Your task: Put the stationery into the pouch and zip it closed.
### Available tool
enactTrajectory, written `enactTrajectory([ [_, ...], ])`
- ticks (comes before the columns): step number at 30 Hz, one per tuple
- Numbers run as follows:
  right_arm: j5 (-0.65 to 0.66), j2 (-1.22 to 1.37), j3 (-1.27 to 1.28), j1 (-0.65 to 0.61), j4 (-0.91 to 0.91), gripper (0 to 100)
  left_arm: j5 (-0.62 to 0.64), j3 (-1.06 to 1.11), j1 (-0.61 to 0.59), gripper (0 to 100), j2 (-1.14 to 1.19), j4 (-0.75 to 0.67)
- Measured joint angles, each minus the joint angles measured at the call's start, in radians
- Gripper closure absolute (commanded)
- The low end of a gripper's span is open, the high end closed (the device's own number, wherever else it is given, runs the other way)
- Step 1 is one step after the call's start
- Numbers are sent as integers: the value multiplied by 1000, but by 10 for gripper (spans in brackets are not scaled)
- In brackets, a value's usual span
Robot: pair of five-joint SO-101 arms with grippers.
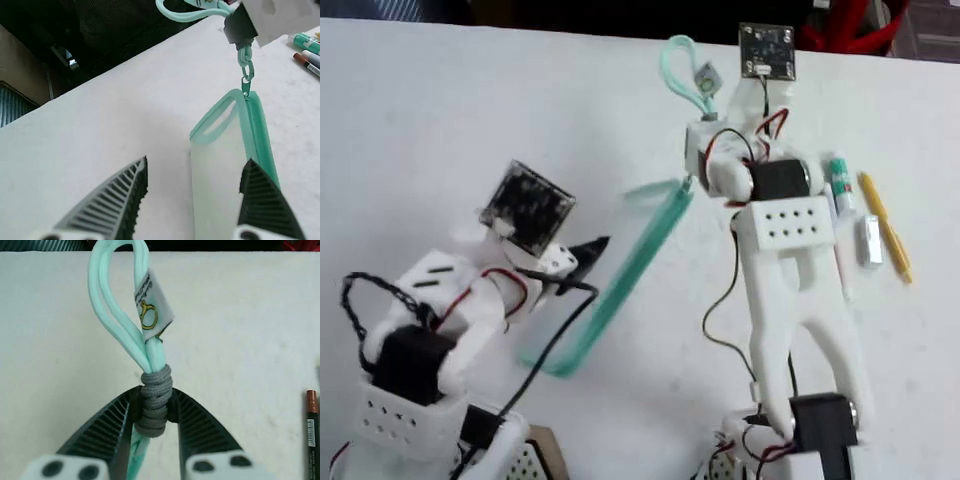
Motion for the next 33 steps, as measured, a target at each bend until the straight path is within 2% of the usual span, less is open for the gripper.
enactTrajectory([
  [6, 0, -121, 60, -41, 6, 981, 14, 25, 132, 711, 25, -74],
  [8, 0, -167, 74, -49, 25, 981, 55, 81, 155, 718, 25, -147],
  [12, 0, -224, 77, -52, 46, 981, 221, 222, 180, 721, 25, -356],
  [17, 0, -242, 95, -97, 77, 981, 219, 358, 190, 720, 26, -554],
  [23, 0, -242, 89, -103, 126, 981, 118, 373, 161, 717, 26, -583],
  [28, 0, -311, 31, -103, 198, 981, 28, 373, 158, 717, 26, -532],
  [33, 0, -473, 8, -149, 229, 981, 2, 373, 149, 709, 26, -480],
])
